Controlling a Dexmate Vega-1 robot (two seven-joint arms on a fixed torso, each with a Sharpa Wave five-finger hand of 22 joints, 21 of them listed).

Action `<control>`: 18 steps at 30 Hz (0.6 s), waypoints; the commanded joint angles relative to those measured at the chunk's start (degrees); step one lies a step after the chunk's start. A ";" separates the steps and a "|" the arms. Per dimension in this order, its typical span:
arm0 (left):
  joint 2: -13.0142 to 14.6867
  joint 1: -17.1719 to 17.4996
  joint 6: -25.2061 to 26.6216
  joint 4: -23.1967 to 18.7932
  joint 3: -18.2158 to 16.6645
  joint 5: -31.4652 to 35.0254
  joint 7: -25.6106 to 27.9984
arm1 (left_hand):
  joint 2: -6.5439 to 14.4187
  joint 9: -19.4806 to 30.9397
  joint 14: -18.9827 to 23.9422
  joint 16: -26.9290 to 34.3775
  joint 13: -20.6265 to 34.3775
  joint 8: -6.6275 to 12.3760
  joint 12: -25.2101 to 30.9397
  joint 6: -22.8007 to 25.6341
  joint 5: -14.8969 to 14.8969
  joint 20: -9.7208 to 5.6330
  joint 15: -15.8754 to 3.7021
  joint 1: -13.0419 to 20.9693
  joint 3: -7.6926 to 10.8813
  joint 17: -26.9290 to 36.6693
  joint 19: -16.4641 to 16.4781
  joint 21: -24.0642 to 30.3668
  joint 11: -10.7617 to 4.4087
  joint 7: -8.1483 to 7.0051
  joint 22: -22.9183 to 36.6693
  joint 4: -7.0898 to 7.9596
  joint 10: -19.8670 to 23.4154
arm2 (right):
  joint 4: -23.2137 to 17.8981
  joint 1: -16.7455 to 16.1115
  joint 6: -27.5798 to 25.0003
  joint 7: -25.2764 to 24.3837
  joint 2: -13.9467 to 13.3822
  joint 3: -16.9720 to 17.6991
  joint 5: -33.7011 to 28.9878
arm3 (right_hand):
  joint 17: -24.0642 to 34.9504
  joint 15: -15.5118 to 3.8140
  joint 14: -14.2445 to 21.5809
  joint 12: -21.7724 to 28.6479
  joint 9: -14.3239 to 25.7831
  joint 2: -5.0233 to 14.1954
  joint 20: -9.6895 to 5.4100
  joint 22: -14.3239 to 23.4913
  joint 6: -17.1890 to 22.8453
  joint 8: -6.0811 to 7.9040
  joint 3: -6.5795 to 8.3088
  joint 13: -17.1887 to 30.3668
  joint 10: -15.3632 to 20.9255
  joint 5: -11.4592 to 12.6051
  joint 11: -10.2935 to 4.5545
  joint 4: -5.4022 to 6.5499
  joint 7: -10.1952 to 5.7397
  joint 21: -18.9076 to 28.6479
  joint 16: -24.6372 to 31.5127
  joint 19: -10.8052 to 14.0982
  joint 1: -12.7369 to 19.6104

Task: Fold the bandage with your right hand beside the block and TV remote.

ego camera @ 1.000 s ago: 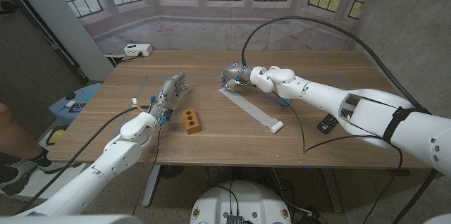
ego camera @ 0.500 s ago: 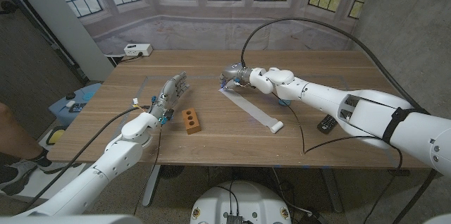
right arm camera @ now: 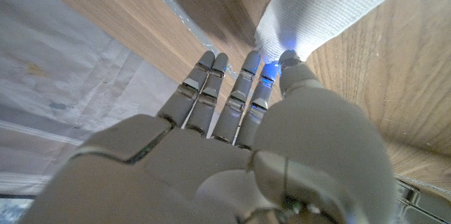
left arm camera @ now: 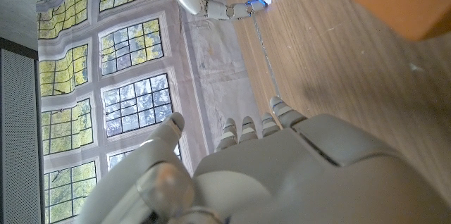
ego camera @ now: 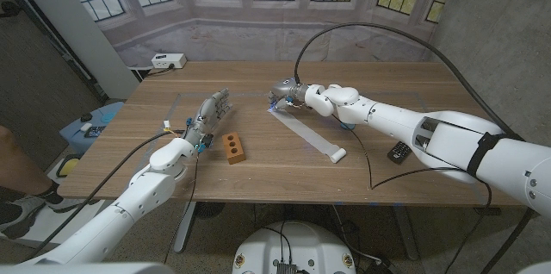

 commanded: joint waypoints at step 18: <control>-0.59 -2.15 0.54 2.83 0.72 -0.56 -2.08 | 0.03 0.24 0.27 0.02 0.11 0.20 0.11 0.67 -0.11 0.44 0.12 -0.46 0.53 0.16 0.15 0.23 -0.01 0.04 0.30 -0.10 0.35 | 5.66 0.30 1.17 -4.41 1.99 -1.64 0.49 | 0.57 -10.17 2.38 1.44 0.33 -0.22 -4.33 0.27 2.34 0.33 0.06 0.91 2.64 -0.15 0.03 -0.36 0.38 0.35 0.80 1.22 2.13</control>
